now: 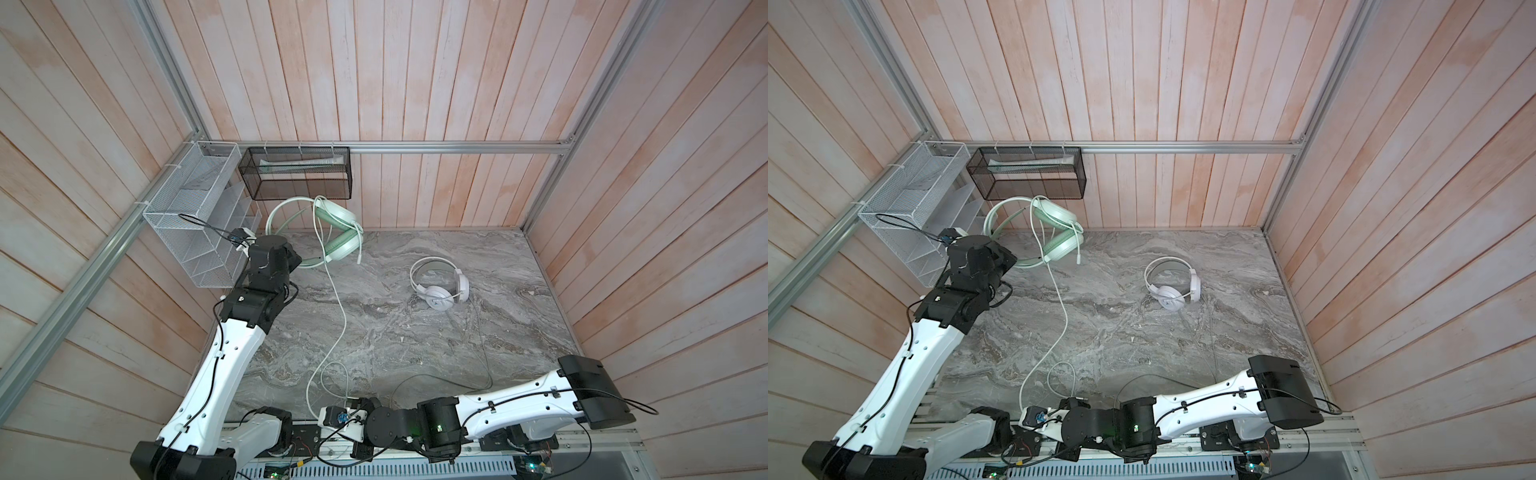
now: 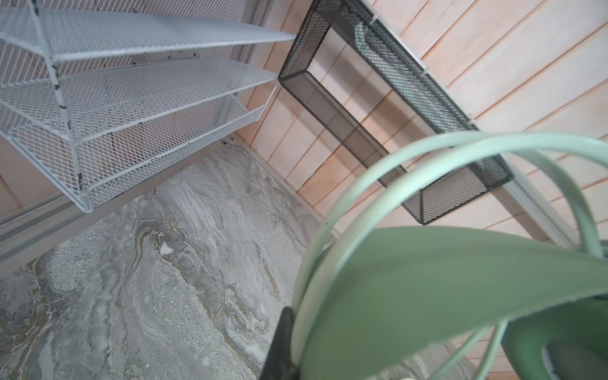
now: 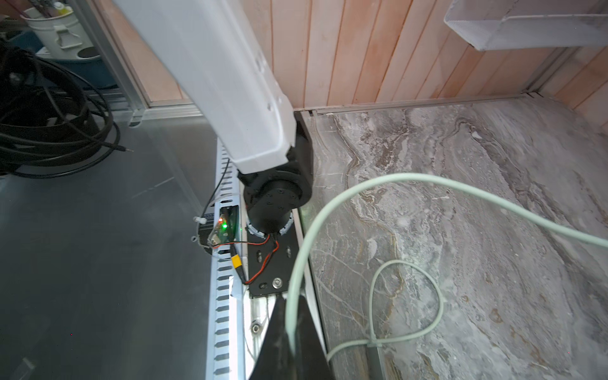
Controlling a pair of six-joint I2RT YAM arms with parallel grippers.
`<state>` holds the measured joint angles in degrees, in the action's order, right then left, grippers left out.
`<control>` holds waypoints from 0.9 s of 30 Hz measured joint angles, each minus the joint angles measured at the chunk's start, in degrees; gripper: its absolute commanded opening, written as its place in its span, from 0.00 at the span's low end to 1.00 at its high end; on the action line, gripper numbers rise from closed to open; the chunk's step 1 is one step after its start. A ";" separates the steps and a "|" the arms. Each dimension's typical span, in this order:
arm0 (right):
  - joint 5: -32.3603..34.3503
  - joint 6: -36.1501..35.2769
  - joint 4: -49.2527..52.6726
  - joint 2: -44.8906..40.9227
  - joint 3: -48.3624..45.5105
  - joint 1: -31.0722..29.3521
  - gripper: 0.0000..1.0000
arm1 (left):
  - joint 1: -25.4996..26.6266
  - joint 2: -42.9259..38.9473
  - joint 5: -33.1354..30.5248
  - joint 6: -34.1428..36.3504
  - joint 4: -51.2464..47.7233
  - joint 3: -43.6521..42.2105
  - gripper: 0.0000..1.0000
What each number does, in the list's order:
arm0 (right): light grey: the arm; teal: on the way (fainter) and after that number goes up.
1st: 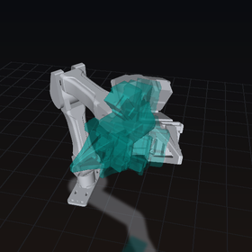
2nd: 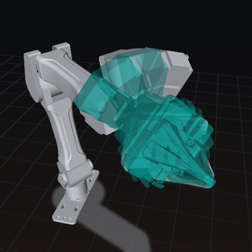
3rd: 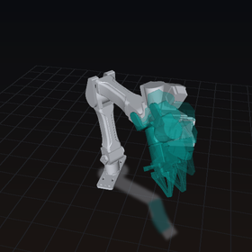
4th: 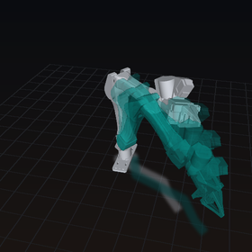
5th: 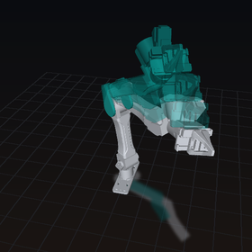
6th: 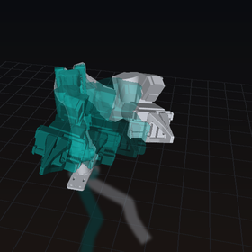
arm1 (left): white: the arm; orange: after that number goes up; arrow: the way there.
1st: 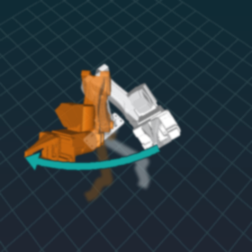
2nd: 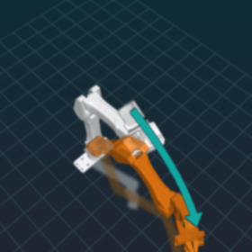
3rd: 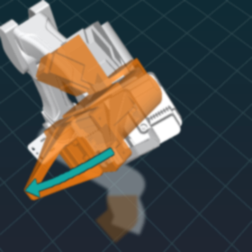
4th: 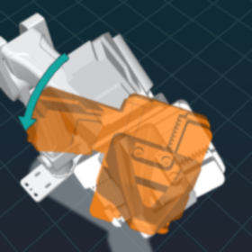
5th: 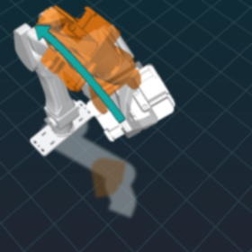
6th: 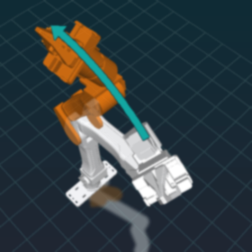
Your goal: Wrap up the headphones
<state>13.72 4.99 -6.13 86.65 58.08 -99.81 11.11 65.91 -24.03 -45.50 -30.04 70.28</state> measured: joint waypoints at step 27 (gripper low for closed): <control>15.76 -19.45 37.94 -11.13 34.25 1.27 0.00 | 8.52 -4.76 -1.55 22.84 16.83 -26.51 0.00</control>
<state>29.47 -14.46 31.81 75.53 92.33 -98.54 19.64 61.14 -25.58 -22.65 -13.21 43.77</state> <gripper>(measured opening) 0.065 0.080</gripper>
